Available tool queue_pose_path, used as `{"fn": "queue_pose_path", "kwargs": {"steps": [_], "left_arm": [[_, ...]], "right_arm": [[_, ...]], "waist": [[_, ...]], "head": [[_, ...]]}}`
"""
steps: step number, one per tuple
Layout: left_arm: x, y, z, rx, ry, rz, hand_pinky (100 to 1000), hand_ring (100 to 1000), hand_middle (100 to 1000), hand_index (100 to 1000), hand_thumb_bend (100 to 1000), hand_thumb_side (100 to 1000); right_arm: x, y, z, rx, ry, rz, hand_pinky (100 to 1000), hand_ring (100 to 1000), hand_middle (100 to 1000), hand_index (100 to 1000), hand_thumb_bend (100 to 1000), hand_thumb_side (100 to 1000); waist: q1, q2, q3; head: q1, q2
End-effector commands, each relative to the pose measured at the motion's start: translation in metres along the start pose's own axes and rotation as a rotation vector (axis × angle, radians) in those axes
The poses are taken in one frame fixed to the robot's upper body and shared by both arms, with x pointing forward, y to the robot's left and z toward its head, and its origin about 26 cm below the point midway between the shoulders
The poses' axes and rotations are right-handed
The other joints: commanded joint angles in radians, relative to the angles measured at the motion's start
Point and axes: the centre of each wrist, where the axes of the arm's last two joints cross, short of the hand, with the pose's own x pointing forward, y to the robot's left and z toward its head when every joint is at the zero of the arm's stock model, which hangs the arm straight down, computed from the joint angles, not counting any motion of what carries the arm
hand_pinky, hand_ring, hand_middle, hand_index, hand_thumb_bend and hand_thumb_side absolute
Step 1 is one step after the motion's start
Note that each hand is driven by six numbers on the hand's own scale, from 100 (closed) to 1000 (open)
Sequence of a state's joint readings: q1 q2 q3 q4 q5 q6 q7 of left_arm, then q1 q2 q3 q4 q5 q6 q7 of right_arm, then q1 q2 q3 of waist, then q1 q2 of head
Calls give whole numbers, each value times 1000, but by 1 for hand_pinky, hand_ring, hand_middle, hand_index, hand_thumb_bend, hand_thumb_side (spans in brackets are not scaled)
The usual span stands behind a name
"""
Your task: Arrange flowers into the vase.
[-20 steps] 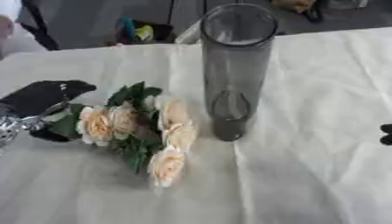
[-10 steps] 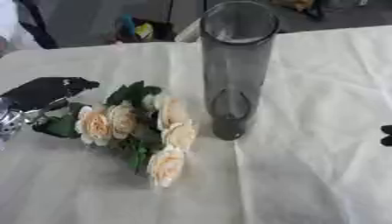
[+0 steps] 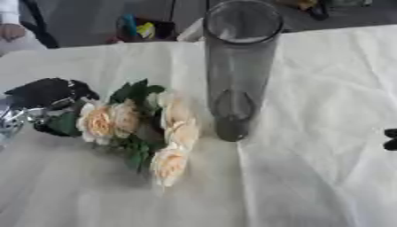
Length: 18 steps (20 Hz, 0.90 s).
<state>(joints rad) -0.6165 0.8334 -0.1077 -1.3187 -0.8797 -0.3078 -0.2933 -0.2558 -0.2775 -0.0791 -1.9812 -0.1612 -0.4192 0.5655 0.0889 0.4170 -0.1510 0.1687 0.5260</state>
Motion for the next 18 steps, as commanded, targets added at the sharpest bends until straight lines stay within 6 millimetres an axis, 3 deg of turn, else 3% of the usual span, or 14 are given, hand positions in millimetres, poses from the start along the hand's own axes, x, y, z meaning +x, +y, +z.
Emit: {"fn": "queue_pose_path", "kwargs": {"steps": [1,6,8,14,16,18], "left_arm": [[-5,11,2,21,0,-13,531,602,649,799,103,278],[-3,9,-1,3,-25,-5,492,554,604,746,115,291],[-2,9,-2,0,-29,-5,403,474,534,683,110,303],[-1,7,-3,7,-22,-5,297,323,409,557,100,345],[-1,6,-4,7,-20,-5,287,312,401,549,100,349],[-1,5,-4,7,-15,-9,165,201,329,485,100,371]], "right_arm": [[5,-3,-5,11,-22,20,843,702,518,823,100,1000],[5,-3,-5,14,-22,18,843,703,518,824,100,1000],[5,-2,-5,17,-22,16,844,703,517,824,100,1000],[5,-2,-5,18,-21,13,844,703,517,825,100,1000],[5,-2,-6,16,-22,13,844,703,517,825,100,1000],[5,-2,-6,17,-23,11,845,703,517,825,100,1000]], "waist": [[13,-3,0],[13,-2,-2],[13,-1,-3],[13,0,-4],[13,0,-4],[12,1,-4]], "head": [[5,-9],[5,-12],[5,-13],[7,-14],[8,-14],[8,-15]]}}
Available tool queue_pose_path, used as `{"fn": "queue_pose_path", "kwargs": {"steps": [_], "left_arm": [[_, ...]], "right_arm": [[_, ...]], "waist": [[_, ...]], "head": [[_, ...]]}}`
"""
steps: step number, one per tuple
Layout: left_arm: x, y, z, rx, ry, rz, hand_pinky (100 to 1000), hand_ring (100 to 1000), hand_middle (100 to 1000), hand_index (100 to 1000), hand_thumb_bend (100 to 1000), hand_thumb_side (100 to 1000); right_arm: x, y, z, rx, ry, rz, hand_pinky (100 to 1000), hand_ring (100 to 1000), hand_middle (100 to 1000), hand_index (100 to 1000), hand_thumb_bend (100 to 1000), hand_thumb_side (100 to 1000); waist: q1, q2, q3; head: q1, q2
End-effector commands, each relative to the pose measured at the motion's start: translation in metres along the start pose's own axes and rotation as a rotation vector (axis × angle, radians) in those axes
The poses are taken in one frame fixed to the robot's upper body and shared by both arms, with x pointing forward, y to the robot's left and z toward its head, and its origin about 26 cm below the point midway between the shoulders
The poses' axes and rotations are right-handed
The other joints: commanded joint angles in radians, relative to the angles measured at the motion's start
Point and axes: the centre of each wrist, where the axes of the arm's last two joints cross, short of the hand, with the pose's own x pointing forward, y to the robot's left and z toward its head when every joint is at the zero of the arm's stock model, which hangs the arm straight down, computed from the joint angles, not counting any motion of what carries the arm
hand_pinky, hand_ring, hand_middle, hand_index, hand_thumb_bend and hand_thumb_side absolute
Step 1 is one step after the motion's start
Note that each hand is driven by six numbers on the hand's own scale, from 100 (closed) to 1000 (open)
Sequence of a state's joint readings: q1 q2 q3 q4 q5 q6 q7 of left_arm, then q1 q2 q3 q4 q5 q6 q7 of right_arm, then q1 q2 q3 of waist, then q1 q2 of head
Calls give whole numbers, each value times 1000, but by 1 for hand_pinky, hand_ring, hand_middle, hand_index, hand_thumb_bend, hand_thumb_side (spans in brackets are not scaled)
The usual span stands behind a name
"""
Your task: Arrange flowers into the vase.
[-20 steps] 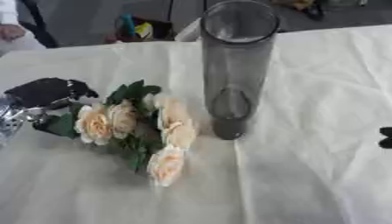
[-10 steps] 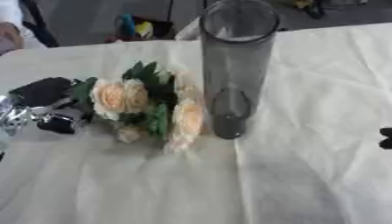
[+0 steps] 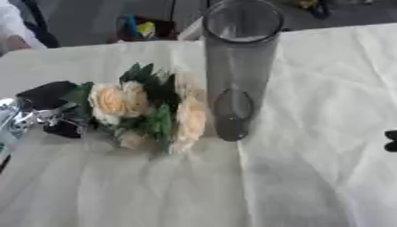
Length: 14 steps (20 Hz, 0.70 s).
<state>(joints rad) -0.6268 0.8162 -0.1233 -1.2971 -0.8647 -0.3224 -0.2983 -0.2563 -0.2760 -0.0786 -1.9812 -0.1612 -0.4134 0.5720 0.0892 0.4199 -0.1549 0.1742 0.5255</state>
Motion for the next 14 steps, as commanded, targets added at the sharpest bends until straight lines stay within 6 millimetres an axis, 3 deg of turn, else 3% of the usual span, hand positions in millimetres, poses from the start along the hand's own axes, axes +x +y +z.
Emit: {"fn": "queue_pose_path", "kwargs": {"steps": [1,4,14], "left_arm": [[-4,11,2,22,16,-37,131,172,314,472,100,374],[-4,10,1,32,30,-43,100,100,270,444,100,406],[0,-5,-7,103,47,-33,100,100,129,292,100,426]], "right_arm": [[5,-2,-6,12,-27,15,845,703,517,825,100,1000],[5,-2,-6,12,-29,13,846,703,516,826,100,1000],[5,-3,-6,0,-32,11,847,702,514,826,100,1000]], "waist": [[12,-1,0],[11,1,-1],[8,7,-5]], "head": [[2,-15],[2,-16],[7,-19]]}}
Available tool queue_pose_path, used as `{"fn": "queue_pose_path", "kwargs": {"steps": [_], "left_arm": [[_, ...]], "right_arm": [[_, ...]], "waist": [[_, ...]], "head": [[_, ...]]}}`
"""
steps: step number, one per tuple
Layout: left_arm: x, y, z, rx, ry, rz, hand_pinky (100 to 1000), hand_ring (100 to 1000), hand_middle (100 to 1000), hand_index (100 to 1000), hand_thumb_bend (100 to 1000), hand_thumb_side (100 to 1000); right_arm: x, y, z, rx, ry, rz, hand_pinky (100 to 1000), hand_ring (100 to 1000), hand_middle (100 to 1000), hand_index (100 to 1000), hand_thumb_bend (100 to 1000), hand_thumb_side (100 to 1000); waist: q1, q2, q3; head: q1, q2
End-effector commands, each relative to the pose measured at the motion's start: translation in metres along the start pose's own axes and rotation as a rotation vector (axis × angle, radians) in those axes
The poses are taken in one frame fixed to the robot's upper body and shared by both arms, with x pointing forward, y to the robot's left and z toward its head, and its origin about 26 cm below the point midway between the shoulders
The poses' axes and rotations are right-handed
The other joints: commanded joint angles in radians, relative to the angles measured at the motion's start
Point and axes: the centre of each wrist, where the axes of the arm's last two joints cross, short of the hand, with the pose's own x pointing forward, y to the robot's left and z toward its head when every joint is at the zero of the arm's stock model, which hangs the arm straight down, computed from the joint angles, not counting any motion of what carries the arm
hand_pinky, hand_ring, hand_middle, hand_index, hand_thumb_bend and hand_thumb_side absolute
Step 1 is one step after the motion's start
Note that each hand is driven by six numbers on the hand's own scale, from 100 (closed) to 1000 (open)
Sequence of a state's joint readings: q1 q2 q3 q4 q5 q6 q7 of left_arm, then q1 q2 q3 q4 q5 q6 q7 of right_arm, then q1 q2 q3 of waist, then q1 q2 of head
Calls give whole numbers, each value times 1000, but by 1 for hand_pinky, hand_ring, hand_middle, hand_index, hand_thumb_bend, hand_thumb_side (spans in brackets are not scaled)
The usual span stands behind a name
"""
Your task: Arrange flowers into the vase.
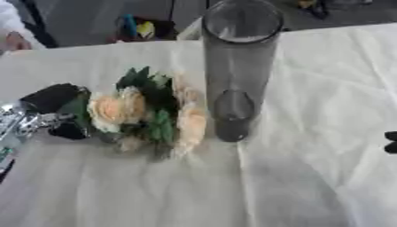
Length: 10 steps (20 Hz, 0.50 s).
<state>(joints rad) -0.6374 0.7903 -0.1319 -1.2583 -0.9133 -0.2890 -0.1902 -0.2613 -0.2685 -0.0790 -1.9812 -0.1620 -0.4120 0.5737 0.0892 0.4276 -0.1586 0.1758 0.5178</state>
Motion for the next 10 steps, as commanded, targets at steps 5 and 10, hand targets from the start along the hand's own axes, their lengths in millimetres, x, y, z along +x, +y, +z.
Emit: {"fn": "queue_pose_path", "kwargs": {"steps": [5,10], "left_arm": [[0,-2,-4,71,-9,-24,100,100,100,195,101,472],[-4,-4,0,81,-31,-16,100,100,100,181,189,551]], "right_arm": [[5,-3,-4,1,-26,11,849,703,513,824,100,1000],[5,-2,-4,5,-21,5,850,703,513,825,100,1000]], "waist": [[7,0,-3],[7,-1,-1]], "head": [[6,-12],[4,-11]]}}
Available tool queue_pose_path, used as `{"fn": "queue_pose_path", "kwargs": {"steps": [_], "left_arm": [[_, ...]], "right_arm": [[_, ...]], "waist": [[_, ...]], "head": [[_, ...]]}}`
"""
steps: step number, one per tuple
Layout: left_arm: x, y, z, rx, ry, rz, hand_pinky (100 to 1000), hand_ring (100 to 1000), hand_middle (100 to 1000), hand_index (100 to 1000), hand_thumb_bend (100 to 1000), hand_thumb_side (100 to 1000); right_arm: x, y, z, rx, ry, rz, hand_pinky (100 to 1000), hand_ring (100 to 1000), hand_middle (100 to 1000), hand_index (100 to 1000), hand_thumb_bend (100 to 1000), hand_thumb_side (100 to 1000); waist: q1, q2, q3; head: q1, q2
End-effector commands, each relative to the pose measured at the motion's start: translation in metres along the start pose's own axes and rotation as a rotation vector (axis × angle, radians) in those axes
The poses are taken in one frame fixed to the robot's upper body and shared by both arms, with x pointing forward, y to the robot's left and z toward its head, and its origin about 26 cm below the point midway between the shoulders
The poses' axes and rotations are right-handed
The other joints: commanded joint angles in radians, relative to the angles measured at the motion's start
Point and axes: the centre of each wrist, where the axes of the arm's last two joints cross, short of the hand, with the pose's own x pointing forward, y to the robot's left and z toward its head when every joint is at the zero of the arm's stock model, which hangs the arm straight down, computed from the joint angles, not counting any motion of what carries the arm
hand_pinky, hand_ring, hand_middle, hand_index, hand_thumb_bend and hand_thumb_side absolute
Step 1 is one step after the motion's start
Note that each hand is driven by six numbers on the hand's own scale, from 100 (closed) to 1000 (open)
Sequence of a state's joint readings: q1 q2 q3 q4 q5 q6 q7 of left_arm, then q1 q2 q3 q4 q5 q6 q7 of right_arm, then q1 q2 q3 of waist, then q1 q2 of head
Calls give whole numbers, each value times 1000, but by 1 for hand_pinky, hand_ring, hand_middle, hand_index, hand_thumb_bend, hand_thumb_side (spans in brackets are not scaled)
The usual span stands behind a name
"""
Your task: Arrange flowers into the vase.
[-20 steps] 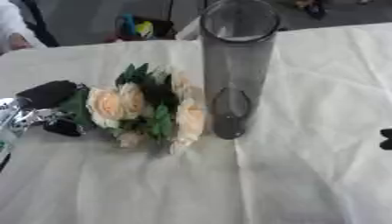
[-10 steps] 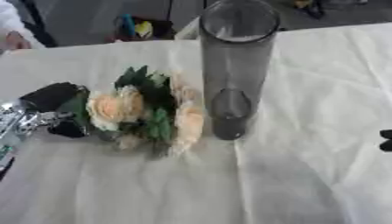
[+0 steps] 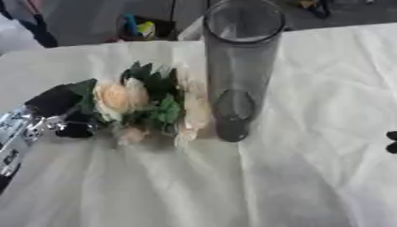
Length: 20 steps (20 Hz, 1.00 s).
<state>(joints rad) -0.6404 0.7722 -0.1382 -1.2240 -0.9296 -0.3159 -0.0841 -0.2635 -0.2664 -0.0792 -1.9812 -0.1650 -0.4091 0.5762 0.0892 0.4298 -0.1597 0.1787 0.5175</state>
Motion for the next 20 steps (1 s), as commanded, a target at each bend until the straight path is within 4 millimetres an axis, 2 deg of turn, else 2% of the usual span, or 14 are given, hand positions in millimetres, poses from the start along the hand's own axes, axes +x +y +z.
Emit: {"fn": "queue_pose_path", "kwargs": {"steps": [1,5,8,9,13,20], "left_arm": [[-6,8,4,-7,-21,-19,100,100,100,180,183,567],[-15,19,12,-31,-44,11,100,100,100,165,190,571],[-20,29,17,-38,-51,23,100,100,100,152,239,561],[-21,32,19,-40,-54,24,100,100,100,144,291,553],[-25,44,24,-42,-66,22,100,100,100,138,321,530],[-23,58,28,51,-71,18,100,100,100,114,277,369]], "right_arm": [[5,-2,-3,5,-17,9,850,703,513,825,100,1000],[5,-3,-2,3,-12,9,850,704,513,825,100,1000],[5,-3,-1,1,-10,8,850,704,513,825,100,1000],[5,-3,-1,1,-9,7,850,704,513,825,100,1000],[5,-3,0,-1,-9,2,848,704,513,825,100,1000],[5,-3,0,-8,-13,-8,847,704,514,824,100,1000]], "waist": [[7,-4,1],[7,-8,5],[7,-12,8],[7,-13,9],[3,-22,14],[-4,-32,20]], "head": [[0,-9],[-2,-5],[-2,-4],[-2,-2],[-1,2],[-4,4]]}}
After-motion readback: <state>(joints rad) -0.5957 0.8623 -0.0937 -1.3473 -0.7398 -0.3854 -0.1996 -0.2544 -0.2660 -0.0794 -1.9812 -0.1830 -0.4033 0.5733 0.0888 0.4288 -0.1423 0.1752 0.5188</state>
